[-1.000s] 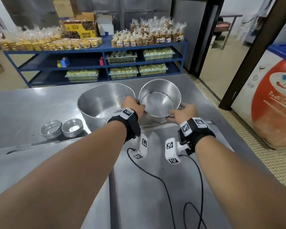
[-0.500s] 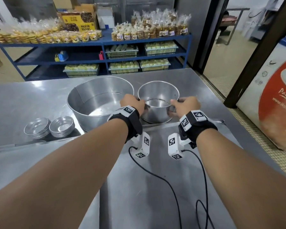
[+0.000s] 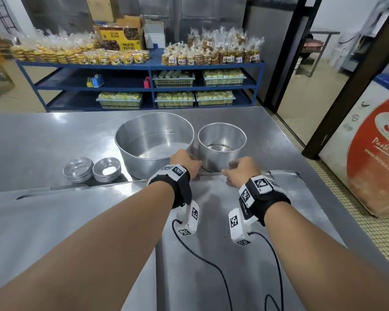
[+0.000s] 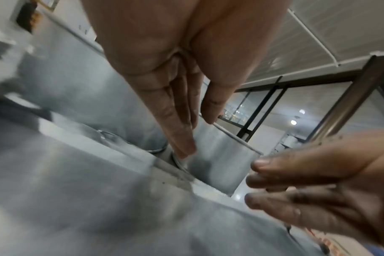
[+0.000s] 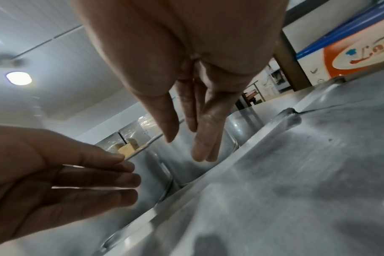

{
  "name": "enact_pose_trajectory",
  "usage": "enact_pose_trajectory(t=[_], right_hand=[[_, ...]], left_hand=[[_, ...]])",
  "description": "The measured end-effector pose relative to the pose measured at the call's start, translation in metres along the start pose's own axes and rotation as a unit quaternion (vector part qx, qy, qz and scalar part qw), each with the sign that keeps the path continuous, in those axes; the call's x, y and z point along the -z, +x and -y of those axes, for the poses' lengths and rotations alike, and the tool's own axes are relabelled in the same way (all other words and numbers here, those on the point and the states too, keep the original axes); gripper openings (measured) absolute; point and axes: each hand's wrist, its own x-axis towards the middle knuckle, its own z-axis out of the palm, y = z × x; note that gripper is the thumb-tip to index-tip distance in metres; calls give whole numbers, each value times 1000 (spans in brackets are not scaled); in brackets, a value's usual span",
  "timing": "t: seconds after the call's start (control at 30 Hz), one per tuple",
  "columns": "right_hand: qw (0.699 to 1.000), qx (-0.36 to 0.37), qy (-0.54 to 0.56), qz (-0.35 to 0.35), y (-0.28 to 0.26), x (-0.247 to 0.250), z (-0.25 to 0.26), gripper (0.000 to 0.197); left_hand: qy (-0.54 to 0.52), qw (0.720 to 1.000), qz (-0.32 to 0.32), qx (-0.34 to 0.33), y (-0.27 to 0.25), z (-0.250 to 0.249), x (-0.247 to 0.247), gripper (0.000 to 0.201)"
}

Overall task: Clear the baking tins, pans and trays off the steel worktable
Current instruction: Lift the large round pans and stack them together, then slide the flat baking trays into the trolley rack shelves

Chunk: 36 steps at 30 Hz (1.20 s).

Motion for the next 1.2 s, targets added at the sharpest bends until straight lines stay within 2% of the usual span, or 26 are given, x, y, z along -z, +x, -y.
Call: enact_pose_trajectory(t=[0.07, 0.1, 0.23, 0.37, 0.47, 0.53, 0.6, 0.7, 0.77, 0.9, 0.97, 1.1, 1.2], right_hand=[[999, 19, -46, 20, -24, -7, 5, 15], [997, 23, -68, 34, -38, -10, 7, 13], [986, 48, -128, 99, -98, -27, 5, 16], [971, 40, -204, 119, -172, -42, 1, 28], [963, 19, -231, 137, -231, -54, -5, 32], [958, 4, -248, 146, -269, -62, -11, 27], [953, -6, -260, 155, -304, -70, -17, 17], [956, -34, -253, 142, -350, -79, -30, 20], [963, -64, -241, 106, -376, -83, -43, 26], [975, -91, -200, 38, -422, -90, -60, 18], [979, -101, -176, 33, -440, -93, -60, 15], [983, -114, -143, 20, -470, -91, -50, 23], [986, -121, -116, 17, -494, -90, -42, 19]], left_hand=[[41, 999, 10, -2, -22, 8, 13, 20], [74, 997, 15, -9, -35, 14, 19, 17], [160, 986, 37, -8, -88, 53, 46, 15], [215, 974, 66, 8, -146, 104, 69, 34], [264, 960, 85, 23, -202, 141, 79, 33], [285, 953, 106, 16, -236, 165, 85, 36], [296, 947, 126, 1, -269, 184, 93, 49], [292, 949, 113, -18, -315, 206, 108, 60], [285, 953, 101, -30, -341, 220, 115, 61], [276, 956, 87, -49, -383, 249, 128, 60], [277, 956, 83, -60, -399, 259, 135, 60], [263, 960, 70, -67, -425, 272, 151, 58], [254, 964, 51, -54, -442, 278, 162, 55]])
